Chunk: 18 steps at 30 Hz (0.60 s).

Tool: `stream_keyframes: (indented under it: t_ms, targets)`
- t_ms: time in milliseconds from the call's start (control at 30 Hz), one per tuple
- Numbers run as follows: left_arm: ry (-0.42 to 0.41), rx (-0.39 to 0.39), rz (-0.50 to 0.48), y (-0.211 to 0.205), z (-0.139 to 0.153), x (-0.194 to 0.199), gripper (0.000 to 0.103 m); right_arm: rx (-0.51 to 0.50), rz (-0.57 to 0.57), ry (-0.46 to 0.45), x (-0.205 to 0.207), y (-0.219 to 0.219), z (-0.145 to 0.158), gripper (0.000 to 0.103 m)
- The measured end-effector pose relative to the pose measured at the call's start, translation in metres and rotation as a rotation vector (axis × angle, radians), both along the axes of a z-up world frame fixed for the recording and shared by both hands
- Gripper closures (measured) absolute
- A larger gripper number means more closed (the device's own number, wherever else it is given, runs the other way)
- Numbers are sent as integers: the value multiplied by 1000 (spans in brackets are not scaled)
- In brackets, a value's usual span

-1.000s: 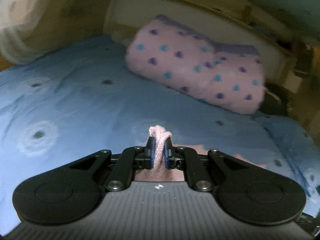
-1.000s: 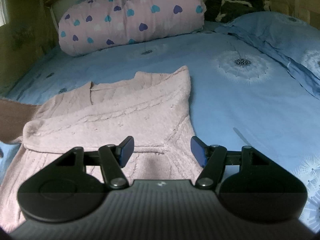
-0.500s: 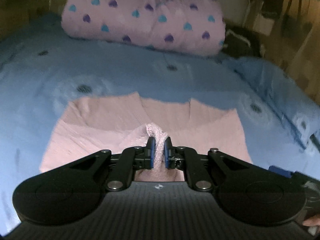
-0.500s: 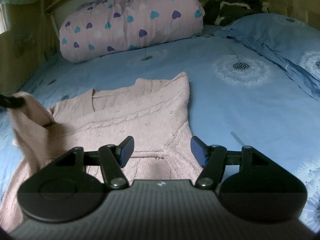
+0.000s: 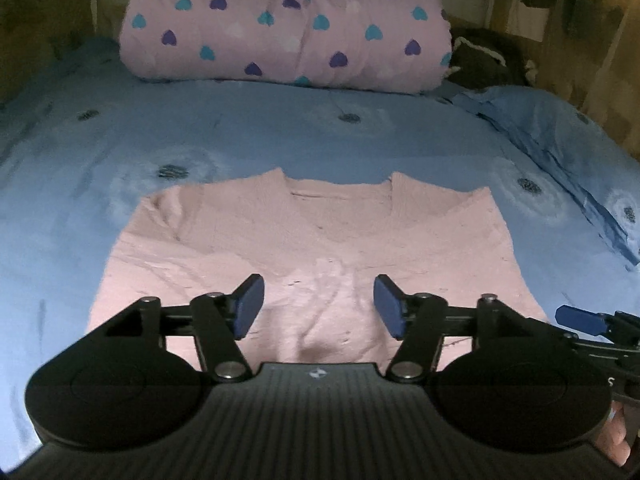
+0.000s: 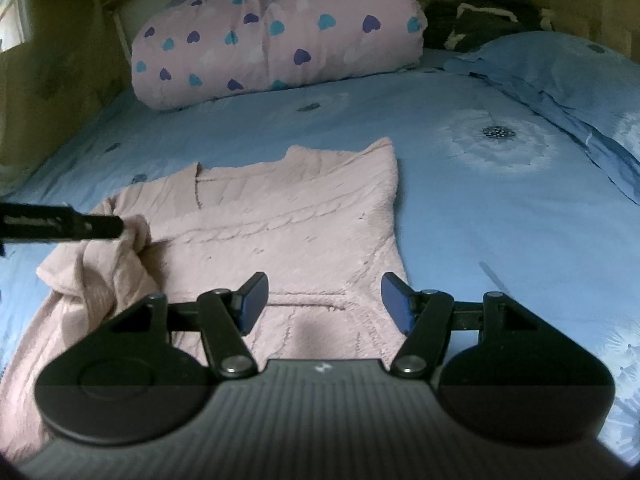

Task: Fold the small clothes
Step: 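Lift the held sleeve and lay it across the cardigan body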

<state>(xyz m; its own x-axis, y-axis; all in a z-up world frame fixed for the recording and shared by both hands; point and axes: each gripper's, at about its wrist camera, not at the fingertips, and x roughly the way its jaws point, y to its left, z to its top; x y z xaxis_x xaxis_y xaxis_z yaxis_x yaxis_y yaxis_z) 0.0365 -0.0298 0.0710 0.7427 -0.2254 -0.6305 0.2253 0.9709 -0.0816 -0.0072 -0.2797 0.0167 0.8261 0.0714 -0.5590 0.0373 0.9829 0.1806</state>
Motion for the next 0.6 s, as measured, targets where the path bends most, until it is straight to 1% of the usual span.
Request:
stream_keyframes:
  t_ms: [100, 167, 367, 500, 600]
  targets:
    - [22, 14, 22, 9, 4, 0, 36, -10, 10, 8, 1, 5, -2, 38]
    - [32, 42, 40, 15, 9, 2, 36, -15, 17, 16, 1, 8, -4, 38]
    - [14, 104, 127, 51, 23, 8, 36, 0, 81, 7, -3, 19, -5, 38]
    - [-7, 122, 200, 79, 14, 7, 36, 4, 114, 1, -5, 30, -6, 38]
    - [3, 91, 230, 93, -2, 10, 36, 21, 127, 10, -6, 41, -7, 38]
